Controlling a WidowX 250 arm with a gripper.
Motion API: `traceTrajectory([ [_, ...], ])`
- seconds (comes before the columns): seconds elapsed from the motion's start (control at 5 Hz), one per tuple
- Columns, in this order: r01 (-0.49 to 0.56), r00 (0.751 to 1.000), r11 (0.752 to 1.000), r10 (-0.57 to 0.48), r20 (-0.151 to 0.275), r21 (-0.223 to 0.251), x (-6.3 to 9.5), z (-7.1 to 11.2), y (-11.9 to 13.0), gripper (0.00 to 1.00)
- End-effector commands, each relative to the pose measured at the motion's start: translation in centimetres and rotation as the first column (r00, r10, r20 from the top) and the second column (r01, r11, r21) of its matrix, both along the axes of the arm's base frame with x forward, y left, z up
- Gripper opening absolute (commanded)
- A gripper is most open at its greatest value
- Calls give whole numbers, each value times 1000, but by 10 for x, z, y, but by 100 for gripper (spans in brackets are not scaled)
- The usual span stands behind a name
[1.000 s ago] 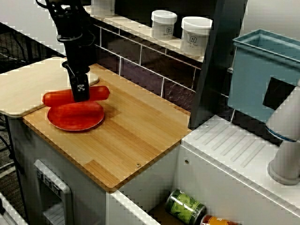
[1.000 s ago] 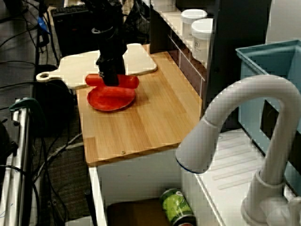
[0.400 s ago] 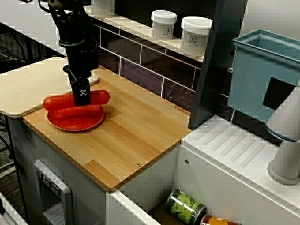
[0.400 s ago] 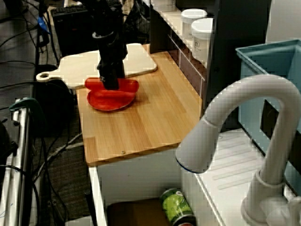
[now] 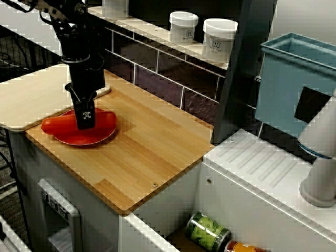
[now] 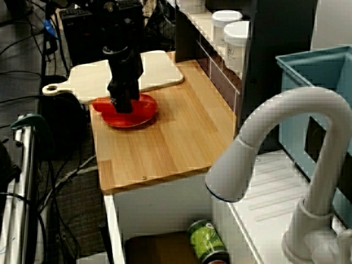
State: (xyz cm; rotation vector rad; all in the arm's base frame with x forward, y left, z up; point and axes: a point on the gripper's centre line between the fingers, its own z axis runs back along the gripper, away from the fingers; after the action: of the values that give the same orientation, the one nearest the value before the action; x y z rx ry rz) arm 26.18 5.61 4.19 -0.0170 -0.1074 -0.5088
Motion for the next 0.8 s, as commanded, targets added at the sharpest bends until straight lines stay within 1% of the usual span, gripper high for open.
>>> traceTrajectory([
  [0.0, -28, 999, 1000, 28, 37, 5, -4, 19, 0, 100],
  [0.4, -42, 998, 999, 43, 55, -5, 1, 29, 1, 100],
  [0.6, -44, 997, 999, 44, 56, -5, 1, 30, 1, 100],
])
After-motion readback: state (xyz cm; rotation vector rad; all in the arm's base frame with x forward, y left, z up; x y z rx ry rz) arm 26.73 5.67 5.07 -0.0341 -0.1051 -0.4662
